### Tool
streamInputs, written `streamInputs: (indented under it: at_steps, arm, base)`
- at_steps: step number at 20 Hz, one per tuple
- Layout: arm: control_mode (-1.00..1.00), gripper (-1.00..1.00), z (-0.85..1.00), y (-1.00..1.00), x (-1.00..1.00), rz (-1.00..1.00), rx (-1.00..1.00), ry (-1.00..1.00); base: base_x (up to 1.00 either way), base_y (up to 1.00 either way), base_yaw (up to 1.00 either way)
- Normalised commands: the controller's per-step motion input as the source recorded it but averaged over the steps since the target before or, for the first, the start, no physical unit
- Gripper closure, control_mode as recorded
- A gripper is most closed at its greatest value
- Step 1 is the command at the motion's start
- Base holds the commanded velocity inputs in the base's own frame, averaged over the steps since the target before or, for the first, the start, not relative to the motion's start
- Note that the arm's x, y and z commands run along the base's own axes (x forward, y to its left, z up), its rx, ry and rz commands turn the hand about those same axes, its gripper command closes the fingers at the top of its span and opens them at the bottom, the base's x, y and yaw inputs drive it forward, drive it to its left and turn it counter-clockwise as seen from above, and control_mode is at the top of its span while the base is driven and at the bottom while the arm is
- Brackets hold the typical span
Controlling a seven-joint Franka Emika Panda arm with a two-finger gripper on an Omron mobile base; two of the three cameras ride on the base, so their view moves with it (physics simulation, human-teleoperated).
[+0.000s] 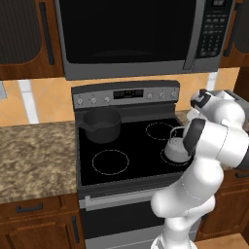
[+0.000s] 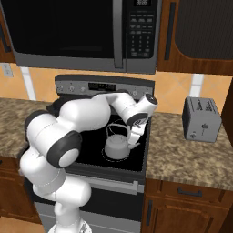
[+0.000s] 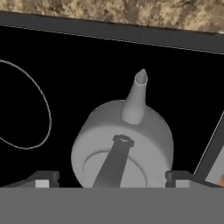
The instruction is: Pick the kettle from the counter and place it on a stove burner. Then turn the burner on.
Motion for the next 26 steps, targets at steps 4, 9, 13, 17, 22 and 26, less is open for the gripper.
streamInputs:
  at_steps: [4, 9, 13, 17, 22, 26]
  arm:
    - [-1.00, -1.00, 0.57, 0.00, -0.02, 0.00, -0.01, -0.06]
    - [-1.00, -1.00, 0.81, 0.00, -0.11, 0.15, -0.19, -0.01]
    - [-1.00, -1.00, 0.59, 0.13, -0.10, 0.37, -0.42, -0.01]
    - [-1.00, -1.00, 0.18, 0.21, 0.07, 0.43, -0.34, -0.20]
    - [-1.00, -1.00, -0.03, 0.25, -0.03, 0.28, -0.26, -0.47]
    - [-1.00, -1.00, 0.01, 0.01, -0.16, 0.19, -0.09, -0.33]
  base:
    - [0.00, 0.00, 0.00]
    - [0.00, 0.00, 0.00]
    - [0.00, 0.00, 0.00]
    - [0.00, 0.00, 0.00]
    - [0.00, 0.00, 0.00]
    - [0.00, 0.00, 0.00]
